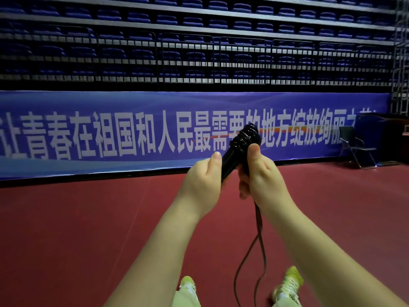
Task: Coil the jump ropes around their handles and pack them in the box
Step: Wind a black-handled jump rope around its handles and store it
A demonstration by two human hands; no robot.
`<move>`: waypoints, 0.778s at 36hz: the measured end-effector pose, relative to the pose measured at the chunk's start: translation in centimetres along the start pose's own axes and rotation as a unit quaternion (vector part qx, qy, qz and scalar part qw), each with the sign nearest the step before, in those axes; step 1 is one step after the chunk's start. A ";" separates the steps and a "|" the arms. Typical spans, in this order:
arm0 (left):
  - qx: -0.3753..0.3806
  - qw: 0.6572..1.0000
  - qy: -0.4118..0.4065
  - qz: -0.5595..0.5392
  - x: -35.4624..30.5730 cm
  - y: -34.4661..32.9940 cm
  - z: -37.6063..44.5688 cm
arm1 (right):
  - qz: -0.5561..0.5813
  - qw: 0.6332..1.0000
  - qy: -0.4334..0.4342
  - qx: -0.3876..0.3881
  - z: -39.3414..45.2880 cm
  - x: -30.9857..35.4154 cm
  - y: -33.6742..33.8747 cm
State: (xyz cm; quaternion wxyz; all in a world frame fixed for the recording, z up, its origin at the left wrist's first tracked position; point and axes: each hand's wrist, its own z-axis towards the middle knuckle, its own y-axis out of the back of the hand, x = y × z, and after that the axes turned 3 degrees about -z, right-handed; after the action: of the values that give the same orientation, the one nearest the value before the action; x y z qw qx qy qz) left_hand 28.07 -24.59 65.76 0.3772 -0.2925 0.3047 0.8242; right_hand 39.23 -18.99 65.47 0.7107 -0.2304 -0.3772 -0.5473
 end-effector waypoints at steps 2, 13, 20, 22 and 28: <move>-0.013 1.000 -0.012 0.003 0.4 -0.2 -0.2 | -0.033 0.999 0.010 0.003 -0.3 0.1 0.1; 0.074 0.994 0.070 -0.041 2.3 0.1 -1.6 | -0.093 0.994 -0.055 -0.014 -0.6 -0.5 -0.1; 0.041 0.997 0.059 0.021 3.5 1.6 -1.4 | -0.148 0.985 -0.077 0.035 -0.2 -0.4 -1.0; 0.032 0.997 0.060 0.023 3.8 1.7 -1.2 | -0.152 0.984 -0.084 0.047 0.3 -0.5 -1.0; 0.060 0.995 0.070 -0.029 3.0 2.4 0.1 | 0.006 0.994 -0.086 0.064 1.4 -0.9 -1.4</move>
State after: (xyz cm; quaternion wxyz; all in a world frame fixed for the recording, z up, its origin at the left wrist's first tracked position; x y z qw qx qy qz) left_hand 24.48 -24.46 64.44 0.3956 -0.3353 0.3709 0.7704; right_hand 37.41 -17.82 65.46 0.6923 -0.2331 -0.4693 -0.4962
